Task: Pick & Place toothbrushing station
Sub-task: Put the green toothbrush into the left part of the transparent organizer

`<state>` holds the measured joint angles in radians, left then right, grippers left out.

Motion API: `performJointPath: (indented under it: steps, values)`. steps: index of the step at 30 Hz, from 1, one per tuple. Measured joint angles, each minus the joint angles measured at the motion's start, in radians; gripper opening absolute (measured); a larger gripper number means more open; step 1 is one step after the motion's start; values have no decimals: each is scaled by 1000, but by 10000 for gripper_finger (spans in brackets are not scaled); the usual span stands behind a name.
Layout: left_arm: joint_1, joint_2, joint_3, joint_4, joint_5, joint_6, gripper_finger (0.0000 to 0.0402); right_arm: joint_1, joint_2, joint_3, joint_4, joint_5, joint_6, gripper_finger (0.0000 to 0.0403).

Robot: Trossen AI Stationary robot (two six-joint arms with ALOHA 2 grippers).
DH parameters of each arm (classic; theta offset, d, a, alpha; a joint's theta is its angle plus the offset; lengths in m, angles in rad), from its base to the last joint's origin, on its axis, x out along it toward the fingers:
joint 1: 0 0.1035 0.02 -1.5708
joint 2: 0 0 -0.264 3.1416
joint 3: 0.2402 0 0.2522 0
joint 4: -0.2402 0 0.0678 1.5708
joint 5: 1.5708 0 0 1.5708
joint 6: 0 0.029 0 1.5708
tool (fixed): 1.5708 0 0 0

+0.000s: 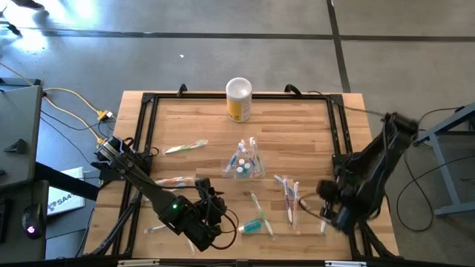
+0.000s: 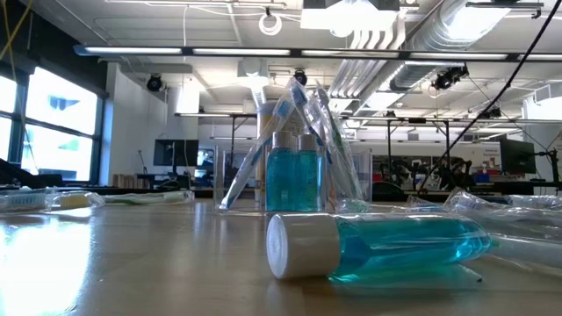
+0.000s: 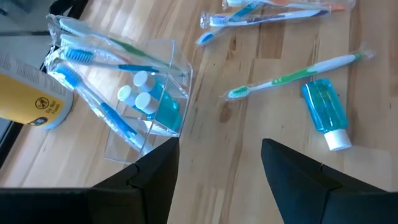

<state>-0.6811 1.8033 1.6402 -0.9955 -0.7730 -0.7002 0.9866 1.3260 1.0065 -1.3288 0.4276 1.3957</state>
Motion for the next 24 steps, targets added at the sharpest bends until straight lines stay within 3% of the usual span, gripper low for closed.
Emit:
performJointPath:
  steps: [5,11,18,24]
  values:
    - [0,0,0,1,-3,0,221,-61,-182,-193,297,-32,18,8]
    - [0,0,0,8,-4,-3,221,-112,-227,-271,351,-215,100,30]
    - [0,15,-2,9,2,-8,221,-126,-223,-270,417,-320,217,103]
    - [0,44,-1,39,6,19,221,-125,-220,-270,382,-415,467,180]
